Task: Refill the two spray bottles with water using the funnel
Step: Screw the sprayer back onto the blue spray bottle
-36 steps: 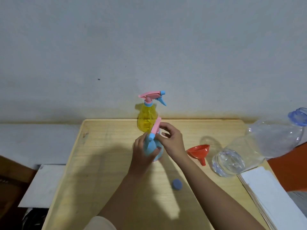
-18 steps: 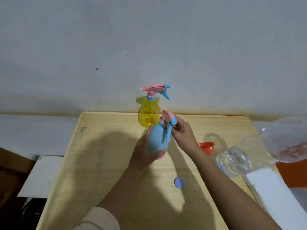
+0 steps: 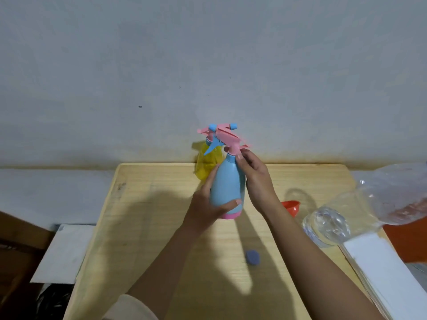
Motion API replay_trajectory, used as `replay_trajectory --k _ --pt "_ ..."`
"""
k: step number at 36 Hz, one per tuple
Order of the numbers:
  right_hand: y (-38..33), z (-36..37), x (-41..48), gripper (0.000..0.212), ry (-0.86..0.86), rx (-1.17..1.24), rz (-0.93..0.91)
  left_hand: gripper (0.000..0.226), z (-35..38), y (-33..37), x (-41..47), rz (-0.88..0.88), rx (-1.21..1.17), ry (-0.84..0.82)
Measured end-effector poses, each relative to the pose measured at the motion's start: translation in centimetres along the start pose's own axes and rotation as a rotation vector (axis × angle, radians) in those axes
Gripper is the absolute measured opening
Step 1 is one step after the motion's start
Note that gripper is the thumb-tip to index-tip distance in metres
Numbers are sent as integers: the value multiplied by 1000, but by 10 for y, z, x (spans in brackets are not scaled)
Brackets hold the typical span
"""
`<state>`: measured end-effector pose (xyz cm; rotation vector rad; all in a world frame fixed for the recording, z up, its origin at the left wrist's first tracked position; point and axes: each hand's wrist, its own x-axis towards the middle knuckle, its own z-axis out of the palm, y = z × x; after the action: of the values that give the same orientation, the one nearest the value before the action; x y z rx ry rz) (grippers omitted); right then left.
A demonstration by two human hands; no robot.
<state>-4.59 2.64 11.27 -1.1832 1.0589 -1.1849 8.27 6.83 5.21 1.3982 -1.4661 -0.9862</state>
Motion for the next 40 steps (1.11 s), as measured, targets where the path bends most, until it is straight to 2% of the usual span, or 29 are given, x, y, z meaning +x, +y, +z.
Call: replay_trajectory --k 3,6,8,12,16,18,21,24,27,29,32,35,40 --pt "-3 6 0 31 102 90 12 94 -5 2 0 0 7 4" --pt "-8 10 1 28 56 167 78 93 -12 6 -1 -17 2 19" --pt "-11 13 1 21 47 147 72 94 -16 8 -3 -27 -9 31" --pt "-14 23 -3 42 128 -11 -15 98 -19 13 -5 -13 8 28" --pt "-20 30 -7 21 47 -140 -98 96 -24 14 -7 -17 15 37" --pt "-23 32 -6 12 73 -185 -129 96 -25 15 -9 -2 29 40" --pt "-29 30 -5 16 91 -147 -94 97 -28 21 -10 15 39 40" --pt "-43 21 -6 9 41 -5 -10 96 -38 28 -8 -28 -130 -105" --pt "-54 12 -6 13 -83 153 44 99 -49 36 -8 -38 -354 -328" --pt "-61 11 -6 16 -118 163 46 95 -51 44 -9 -27 -403 -395" --pt "-63 14 -6 12 -64 56 18 96 -45 47 -9 -31 -406 -340" --pt "-57 22 -7 7 68 -49 -8 98 -36 44 -14 10 -227 -187" --pt "-45 38 -17 26 268 -169 -47 100 -20 37 -32 72 69 31"
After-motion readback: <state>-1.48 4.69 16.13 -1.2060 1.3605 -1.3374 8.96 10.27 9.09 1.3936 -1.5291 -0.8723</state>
